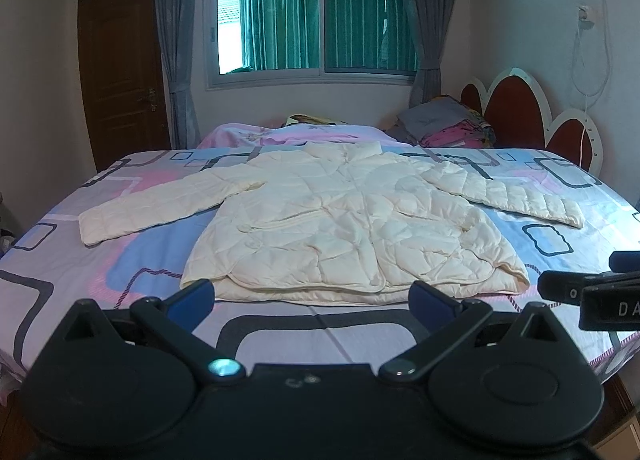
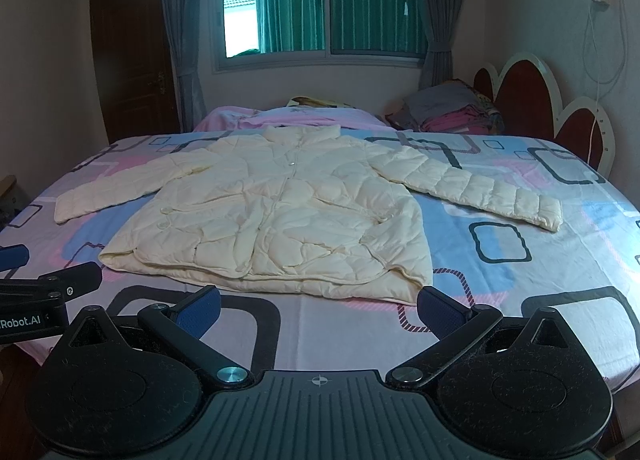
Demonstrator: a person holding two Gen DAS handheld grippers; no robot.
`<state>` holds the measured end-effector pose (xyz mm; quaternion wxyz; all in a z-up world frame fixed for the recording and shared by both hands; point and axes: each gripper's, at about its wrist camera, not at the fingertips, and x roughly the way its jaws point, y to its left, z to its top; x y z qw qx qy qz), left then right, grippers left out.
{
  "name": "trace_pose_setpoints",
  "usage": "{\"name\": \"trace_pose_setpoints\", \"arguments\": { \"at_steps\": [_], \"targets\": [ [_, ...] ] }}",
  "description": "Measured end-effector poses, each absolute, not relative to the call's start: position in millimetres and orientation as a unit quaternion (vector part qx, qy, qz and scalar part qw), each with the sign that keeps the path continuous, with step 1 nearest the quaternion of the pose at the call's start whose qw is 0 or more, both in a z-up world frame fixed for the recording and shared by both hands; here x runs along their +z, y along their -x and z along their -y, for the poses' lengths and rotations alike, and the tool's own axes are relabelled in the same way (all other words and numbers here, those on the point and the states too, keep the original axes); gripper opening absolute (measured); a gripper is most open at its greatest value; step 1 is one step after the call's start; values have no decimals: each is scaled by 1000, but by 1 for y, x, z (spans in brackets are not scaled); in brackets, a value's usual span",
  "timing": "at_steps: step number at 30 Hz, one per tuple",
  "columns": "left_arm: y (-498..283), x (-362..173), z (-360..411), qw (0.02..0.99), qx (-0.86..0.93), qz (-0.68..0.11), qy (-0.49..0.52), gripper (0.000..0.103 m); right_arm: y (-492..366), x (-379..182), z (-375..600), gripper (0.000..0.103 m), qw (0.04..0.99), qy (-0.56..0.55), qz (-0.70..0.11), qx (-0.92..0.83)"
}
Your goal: Fold large clothes
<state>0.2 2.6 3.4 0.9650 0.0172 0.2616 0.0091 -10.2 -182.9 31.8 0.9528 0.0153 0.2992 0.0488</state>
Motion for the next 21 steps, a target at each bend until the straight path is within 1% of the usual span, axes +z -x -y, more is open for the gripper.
{"name": "trace_pose_setpoints", "arguments": {
  "at_steps": [21],
  "targets": [
    [0, 4, -3, 965, 11, -260, -17, 103, 9, 30, 184, 103, 953, -14, -299, 49]
  ]
}}
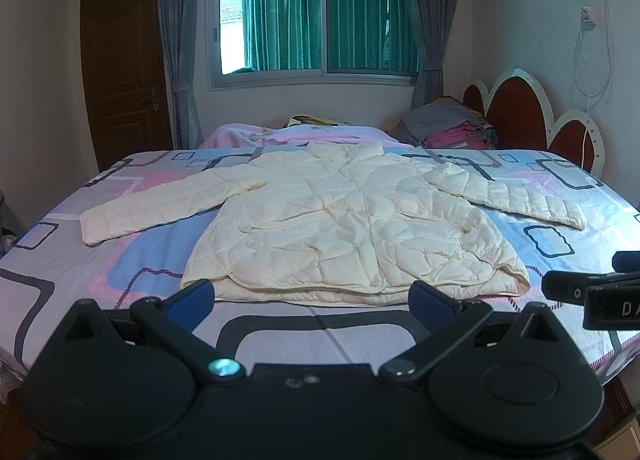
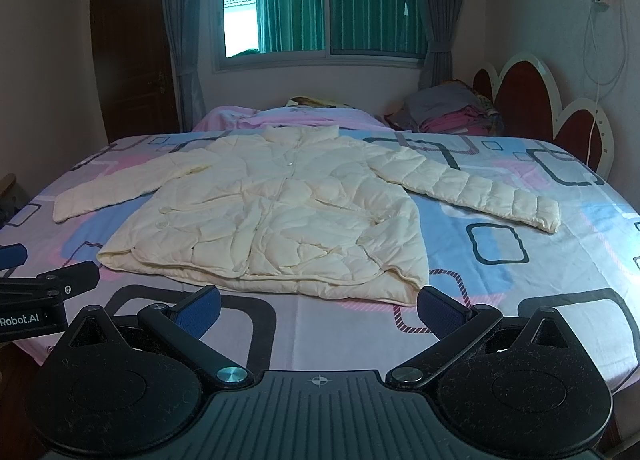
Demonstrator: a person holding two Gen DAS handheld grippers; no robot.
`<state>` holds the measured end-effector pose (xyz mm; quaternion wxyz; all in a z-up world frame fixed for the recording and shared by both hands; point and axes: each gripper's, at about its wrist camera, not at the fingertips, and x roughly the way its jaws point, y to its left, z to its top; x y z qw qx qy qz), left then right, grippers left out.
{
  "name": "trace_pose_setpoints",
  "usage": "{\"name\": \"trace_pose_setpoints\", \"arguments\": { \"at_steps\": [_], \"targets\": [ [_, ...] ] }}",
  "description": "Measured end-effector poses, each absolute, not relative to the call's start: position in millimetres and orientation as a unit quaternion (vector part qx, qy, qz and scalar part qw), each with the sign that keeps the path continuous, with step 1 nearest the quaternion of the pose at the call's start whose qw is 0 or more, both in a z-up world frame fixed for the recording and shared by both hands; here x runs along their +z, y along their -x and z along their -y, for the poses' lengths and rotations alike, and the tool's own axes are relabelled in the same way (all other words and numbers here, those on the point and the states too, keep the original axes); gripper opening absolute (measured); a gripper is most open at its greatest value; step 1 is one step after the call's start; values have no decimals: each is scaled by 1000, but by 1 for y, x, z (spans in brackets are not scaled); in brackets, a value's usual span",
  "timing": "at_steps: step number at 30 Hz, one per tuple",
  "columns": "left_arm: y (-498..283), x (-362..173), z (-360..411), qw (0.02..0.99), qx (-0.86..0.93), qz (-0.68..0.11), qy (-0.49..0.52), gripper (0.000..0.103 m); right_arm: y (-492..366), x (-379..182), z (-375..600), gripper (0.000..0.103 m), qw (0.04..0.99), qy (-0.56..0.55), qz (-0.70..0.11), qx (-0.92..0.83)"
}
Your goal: Fold large clothes
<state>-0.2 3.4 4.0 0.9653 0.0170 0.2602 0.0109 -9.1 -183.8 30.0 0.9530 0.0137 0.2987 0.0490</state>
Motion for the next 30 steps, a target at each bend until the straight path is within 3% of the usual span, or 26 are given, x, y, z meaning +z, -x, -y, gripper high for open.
{"name": "trace_pose_setpoints", "arguments": {
  "at_steps": [30],
  "targets": [
    [4, 3, -4, 965, 18, -261, -14, 103, 11, 32, 185, 103, 953, -12, -299, 50]
  ]
}}
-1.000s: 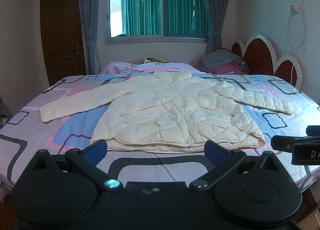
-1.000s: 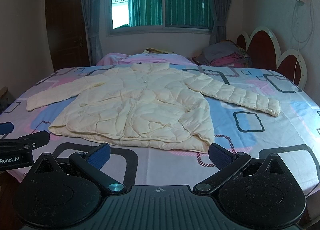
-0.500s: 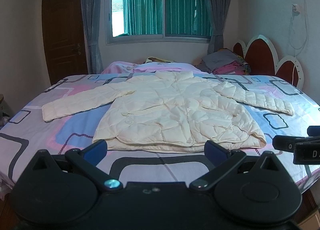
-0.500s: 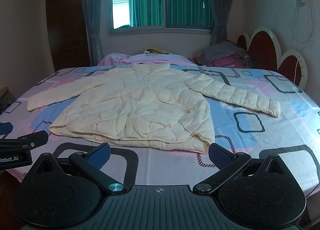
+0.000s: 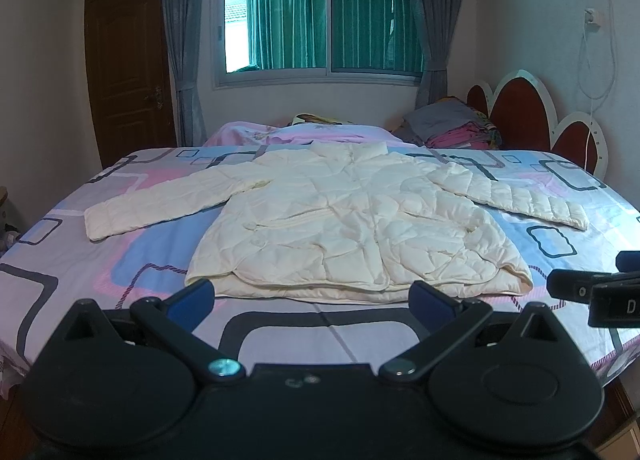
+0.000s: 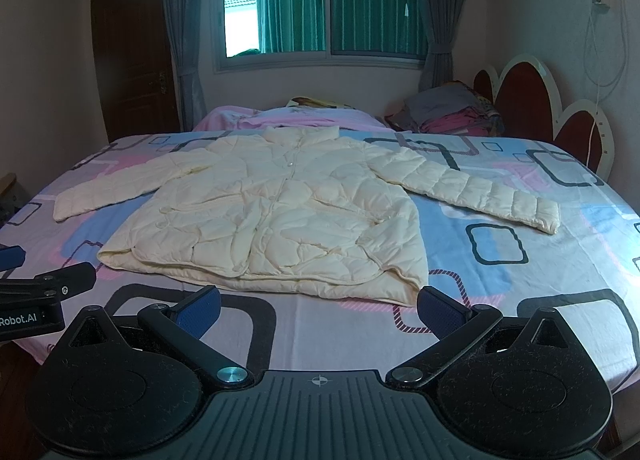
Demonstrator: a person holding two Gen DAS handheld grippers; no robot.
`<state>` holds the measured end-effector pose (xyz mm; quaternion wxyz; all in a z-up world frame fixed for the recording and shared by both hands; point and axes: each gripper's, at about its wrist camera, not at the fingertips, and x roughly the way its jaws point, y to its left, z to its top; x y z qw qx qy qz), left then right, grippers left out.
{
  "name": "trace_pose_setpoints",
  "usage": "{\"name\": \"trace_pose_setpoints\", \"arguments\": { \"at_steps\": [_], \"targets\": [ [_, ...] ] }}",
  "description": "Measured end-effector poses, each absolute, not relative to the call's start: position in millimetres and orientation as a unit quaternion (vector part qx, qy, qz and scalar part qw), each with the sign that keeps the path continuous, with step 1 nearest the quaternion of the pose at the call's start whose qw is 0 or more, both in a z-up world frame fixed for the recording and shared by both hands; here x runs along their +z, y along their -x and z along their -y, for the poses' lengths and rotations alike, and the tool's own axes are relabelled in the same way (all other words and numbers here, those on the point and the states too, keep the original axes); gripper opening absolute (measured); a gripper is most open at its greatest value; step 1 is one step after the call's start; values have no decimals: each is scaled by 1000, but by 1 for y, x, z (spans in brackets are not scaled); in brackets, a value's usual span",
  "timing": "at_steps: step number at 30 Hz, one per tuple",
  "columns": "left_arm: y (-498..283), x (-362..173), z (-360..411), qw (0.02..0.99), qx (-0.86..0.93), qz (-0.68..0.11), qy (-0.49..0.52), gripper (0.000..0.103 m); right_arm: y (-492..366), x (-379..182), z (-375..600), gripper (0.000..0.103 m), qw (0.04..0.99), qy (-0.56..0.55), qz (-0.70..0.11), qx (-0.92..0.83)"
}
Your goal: Fold large clothes
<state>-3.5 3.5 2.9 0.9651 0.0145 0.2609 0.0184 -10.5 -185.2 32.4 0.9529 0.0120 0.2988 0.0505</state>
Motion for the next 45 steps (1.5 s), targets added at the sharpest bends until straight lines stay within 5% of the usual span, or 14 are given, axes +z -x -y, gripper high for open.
{"name": "trace_pose_setpoints", "arguments": {
  "at_steps": [18, 45],
  "targets": [
    [-25, -3, -26, 965, 38, -259, 0, 103, -17, 24, 189, 103, 952, -16, -305, 26],
    [-210, -8, -62, 958, -46, -283, 27, 103, -193, 18, 194, 103, 946, -30, -314, -77]
  ]
}}
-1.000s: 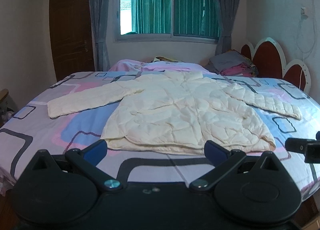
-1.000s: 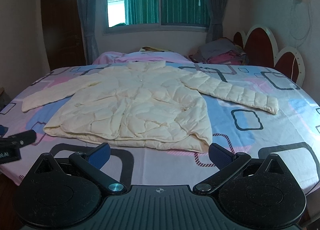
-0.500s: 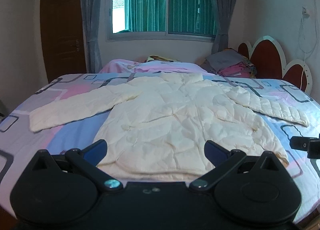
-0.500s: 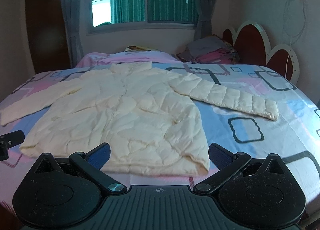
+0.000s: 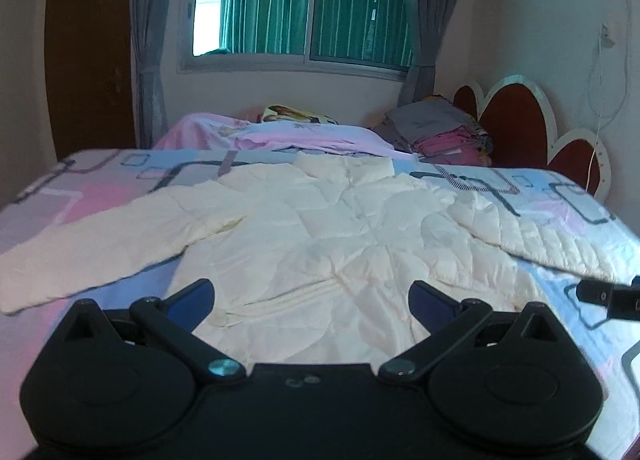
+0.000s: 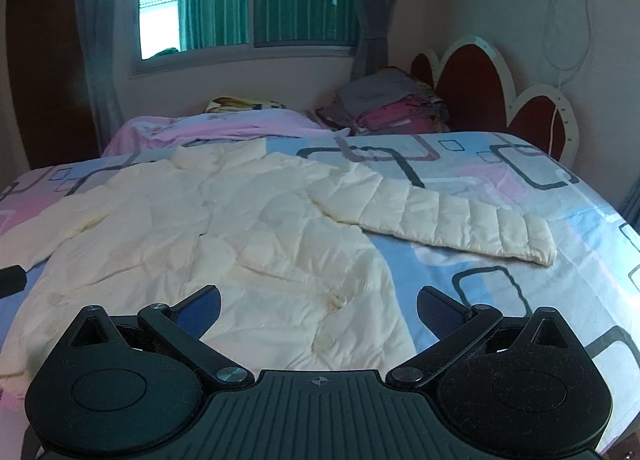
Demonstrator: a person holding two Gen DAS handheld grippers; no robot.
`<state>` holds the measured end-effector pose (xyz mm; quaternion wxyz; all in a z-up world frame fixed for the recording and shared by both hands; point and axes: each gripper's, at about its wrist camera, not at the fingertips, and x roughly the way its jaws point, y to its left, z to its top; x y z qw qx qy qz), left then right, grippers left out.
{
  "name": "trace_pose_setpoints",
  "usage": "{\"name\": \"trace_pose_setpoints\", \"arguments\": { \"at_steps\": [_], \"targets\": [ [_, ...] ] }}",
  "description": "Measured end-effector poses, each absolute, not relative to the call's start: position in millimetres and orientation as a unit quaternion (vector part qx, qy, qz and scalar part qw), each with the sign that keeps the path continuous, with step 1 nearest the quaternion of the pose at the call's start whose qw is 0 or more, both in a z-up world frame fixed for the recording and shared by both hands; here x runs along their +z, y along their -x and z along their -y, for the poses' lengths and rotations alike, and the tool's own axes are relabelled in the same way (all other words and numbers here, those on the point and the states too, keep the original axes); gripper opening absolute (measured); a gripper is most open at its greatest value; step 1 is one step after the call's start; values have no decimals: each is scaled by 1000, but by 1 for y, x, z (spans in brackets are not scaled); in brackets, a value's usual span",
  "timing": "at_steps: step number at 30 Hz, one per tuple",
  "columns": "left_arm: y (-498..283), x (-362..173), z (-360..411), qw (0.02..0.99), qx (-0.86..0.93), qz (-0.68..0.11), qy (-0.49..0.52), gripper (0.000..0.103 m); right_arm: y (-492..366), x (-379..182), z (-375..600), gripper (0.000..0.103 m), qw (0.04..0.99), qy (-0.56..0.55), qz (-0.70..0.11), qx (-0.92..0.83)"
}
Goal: Fold large clothes
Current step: 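Move the right tool toward the jacket sleeve cuff and open it, then grasp the sleeve cuff with the right tool and lift it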
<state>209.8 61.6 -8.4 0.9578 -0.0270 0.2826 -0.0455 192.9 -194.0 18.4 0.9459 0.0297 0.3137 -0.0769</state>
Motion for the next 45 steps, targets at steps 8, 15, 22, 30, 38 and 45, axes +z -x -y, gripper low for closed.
{"name": "trace_pose_setpoints", "arguments": {
  "at_steps": [8, 15, 22, 30, 38, 45],
  "targets": [
    [-248, -24, -42, 945, -91, -310, 43, 103, -207, 9, 237, 103, 936, -27, -326, -129],
    [-268, -31, -5, 951, -98, -291, 34, 103, -235, -5, 312, 103, 929, -60, -323, -169],
    [-321, -46, 42, 940, -93, -328, 19, 103, -274, -34, 414, 103, 911, -130, -333, -207],
    [-356, -59, 105, 944, -90, -318, 28, 103, -295, -77, 502, 102, 894, -223, -307, -236],
    [-384, -60, 149, 939, -112, -322, 44, 103, -304, -117, 555, 48, 857, -359, -296, -223],
    [-391, -58, 149, 944, -80, -320, 27, 103, -307, -128, 583, 47, 840, -414, -266, -229]
  ]
}}
